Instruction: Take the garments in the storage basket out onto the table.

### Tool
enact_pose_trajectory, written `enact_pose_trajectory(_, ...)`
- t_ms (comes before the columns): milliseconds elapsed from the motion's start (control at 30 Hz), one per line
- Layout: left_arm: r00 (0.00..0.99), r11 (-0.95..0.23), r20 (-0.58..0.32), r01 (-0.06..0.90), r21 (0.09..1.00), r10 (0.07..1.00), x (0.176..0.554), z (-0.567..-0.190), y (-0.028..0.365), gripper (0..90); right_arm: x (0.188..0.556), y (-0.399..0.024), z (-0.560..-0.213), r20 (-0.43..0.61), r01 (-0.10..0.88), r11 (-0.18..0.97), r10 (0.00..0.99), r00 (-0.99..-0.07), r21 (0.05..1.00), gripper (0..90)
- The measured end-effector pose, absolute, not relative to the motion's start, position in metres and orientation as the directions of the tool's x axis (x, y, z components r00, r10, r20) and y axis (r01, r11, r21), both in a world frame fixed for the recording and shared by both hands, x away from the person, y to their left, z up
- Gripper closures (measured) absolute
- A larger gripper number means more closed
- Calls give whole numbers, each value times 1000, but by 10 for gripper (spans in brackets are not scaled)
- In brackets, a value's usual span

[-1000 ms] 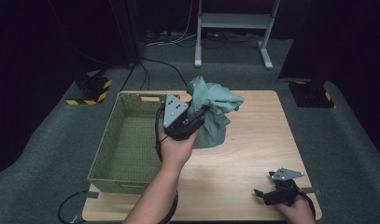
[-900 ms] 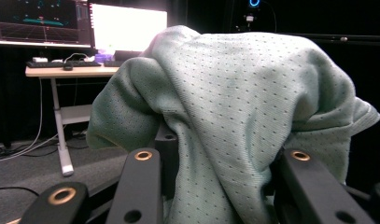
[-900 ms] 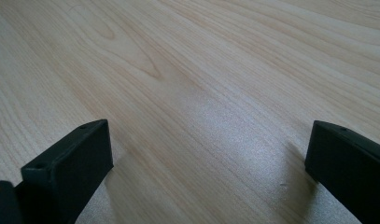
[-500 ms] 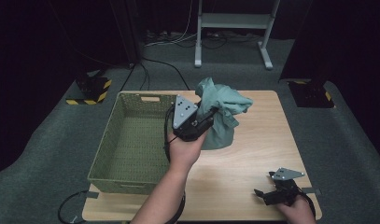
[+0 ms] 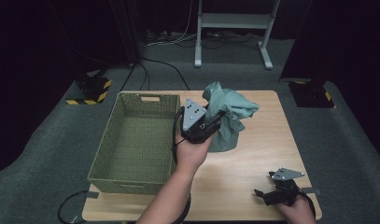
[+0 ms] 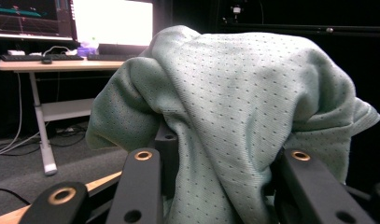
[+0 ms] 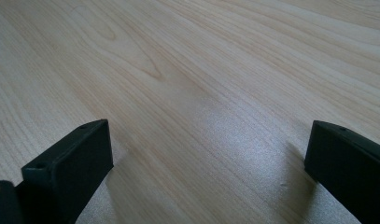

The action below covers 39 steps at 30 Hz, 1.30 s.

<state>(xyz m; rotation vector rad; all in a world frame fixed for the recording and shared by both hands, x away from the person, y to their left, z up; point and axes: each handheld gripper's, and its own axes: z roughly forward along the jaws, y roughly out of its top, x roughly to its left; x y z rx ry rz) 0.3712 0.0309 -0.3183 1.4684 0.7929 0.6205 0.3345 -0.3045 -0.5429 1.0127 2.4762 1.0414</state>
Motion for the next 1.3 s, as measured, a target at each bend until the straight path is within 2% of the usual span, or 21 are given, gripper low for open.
enact_pose_trajectory(1300, 582, 31, -146, 204, 978, 800, 397, -375, -1, 638, 334, -304, -543, 23, 498, 499, 689, -724, 709, 8)
